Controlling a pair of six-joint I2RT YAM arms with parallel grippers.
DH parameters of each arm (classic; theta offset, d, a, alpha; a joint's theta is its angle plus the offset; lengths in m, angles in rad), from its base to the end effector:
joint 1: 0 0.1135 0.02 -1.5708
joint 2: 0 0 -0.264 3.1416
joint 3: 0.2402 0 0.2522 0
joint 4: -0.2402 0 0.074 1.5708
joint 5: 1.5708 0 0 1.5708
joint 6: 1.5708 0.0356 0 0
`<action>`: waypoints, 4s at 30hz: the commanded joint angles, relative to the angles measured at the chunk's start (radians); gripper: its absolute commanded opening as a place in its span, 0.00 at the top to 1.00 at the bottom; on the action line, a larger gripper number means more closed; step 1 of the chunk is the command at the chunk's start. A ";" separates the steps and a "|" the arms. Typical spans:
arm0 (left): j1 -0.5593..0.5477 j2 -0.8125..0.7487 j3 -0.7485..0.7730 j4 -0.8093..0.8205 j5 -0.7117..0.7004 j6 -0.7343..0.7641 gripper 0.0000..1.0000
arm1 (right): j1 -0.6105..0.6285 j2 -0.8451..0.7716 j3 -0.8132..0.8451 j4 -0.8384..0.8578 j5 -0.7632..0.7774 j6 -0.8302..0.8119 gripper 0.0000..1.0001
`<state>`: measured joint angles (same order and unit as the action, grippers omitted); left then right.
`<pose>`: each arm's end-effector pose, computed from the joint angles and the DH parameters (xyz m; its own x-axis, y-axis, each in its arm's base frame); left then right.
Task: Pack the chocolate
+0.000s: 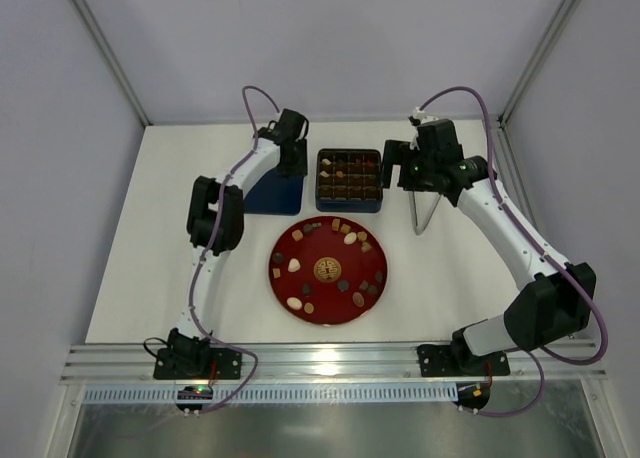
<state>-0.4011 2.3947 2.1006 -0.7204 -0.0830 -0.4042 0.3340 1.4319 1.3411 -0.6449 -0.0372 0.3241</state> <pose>0.4830 -0.2016 0.1863 -0.8560 -0.0627 -0.5132 0.0132 0.9896 -0.1429 0.2963 0.1042 0.3390 -0.7136 0.0892 -0.6948 -0.1333 0.9564 0.2598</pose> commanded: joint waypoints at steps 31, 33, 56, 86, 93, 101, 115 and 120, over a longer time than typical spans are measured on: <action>-0.030 0.015 0.133 -0.014 -0.043 0.010 0.58 | 0.005 -0.027 0.030 0.007 -0.012 -0.013 0.05; -0.030 0.001 0.102 0.007 -0.026 0.010 0.57 | 0.005 -0.028 0.030 0.007 -0.012 -0.013 0.05; -0.041 0.078 0.125 -0.034 -0.029 0.025 0.60 | 0.007 -0.024 0.010 0.008 -0.016 -0.013 0.05; -0.039 0.121 0.199 -0.123 -0.077 0.034 1.00 | 0.143 0.173 0.003 0.224 -0.162 0.130 0.13; -0.019 0.072 0.211 -0.143 -0.054 0.038 1.00 | 0.195 0.263 0.030 0.312 -0.162 0.170 0.17; -0.007 0.049 0.225 -0.165 -0.035 0.031 1.00 | 0.275 0.395 0.116 0.398 -0.122 0.234 0.24; 0.013 0.021 0.248 -0.197 0.005 0.010 1.00 | 0.309 0.605 0.207 0.590 -0.079 0.335 0.39; 0.036 0.012 0.245 -0.212 0.003 0.004 1.00 | 0.324 0.639 0.260 0.567 -0.069 0.334 0.41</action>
<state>-0.3893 2.4866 2.3035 -0.9119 -0.0917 -0.3889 0.6365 2.0846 1.5414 -0.1314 -0.1341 0.6468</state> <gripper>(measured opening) 0.003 0.593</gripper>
